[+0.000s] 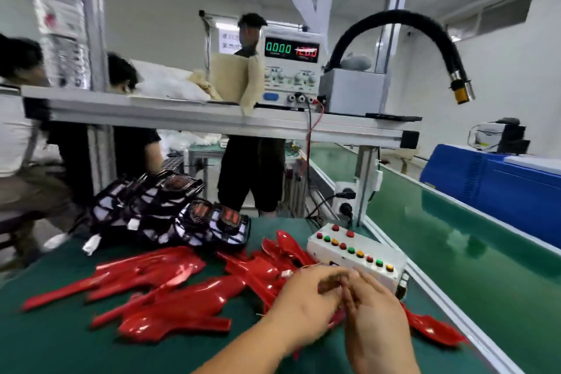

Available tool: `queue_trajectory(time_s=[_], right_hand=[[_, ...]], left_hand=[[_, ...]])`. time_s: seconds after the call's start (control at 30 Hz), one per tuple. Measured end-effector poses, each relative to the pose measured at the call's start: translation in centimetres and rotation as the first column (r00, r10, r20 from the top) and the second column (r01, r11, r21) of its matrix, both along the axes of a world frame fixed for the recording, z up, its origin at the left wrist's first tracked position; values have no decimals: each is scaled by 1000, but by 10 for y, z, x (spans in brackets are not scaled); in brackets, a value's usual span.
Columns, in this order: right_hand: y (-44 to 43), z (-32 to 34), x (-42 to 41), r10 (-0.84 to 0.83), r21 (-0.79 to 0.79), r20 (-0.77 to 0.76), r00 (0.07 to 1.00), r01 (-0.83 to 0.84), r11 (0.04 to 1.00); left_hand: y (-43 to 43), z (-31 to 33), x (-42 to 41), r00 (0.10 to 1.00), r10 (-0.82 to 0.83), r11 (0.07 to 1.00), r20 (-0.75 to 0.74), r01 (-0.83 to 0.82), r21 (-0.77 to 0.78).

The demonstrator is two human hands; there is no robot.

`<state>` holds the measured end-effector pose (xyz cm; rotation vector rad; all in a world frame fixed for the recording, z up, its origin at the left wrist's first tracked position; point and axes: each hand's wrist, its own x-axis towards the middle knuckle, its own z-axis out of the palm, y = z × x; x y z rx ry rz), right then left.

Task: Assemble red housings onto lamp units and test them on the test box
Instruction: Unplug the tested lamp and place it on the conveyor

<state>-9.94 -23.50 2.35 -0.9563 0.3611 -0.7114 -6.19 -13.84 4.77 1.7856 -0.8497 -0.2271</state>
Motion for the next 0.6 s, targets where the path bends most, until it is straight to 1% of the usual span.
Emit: queue_trajectory(time_s=[0.03, 0.07, 0.1, 0.17, 0.27, 0.37, 0.43, 0.5, 0.57, 0.6], right_hand=[[11, -1, 12, 65, 59, -62, 996, -62, 996], [23, -2, 28, 139, 3, -111, 984, -140, 990], [34, -6, 46, 133, -34, -183, 974, -141, 989], [59, -2, 66, 173, -83, -273, 946, -203, 976], [90, -6, 86, 208, -188, -292, 933, -269, 945], [103, -16, 97, 281, -218, -322, 904, -359, 907], [107, -19, 99, 313, -243, -313, 897, -394, 886], [106, -27, 101, 333, -245, -286, 899, -404, 881], [108, -31, 99, 350, -257, -275, 895, -420, 871], [109, -35, 99, 347, -271, -270, 898, -417, 868]], left_hand=[[12, -2, 6, 999, 41, 999, -10, -41, -9], [24, -5, 13, 997, 82, 997, -8, -82, -8], [34, -8, 19, 992, 125, 992, 9, -125, 8], [53, -15, 34, 975, 219, 973, 29, -221, 62], [75, -28, 54, 942, 335, 940, -19, -332, 77], [88, -40, 64, 917, 397, 915, -31, -393, 97], [91, -46, 70, 918, 395, 915, -30, -391, 104], [96, -47, 78, 920, 393, 910, 1, -388, 147], [103, -41, 89, 892, 450, 879, 48, -452, 150], [109, -36, 97, 861, 509, 855, 20, -508, 108]])
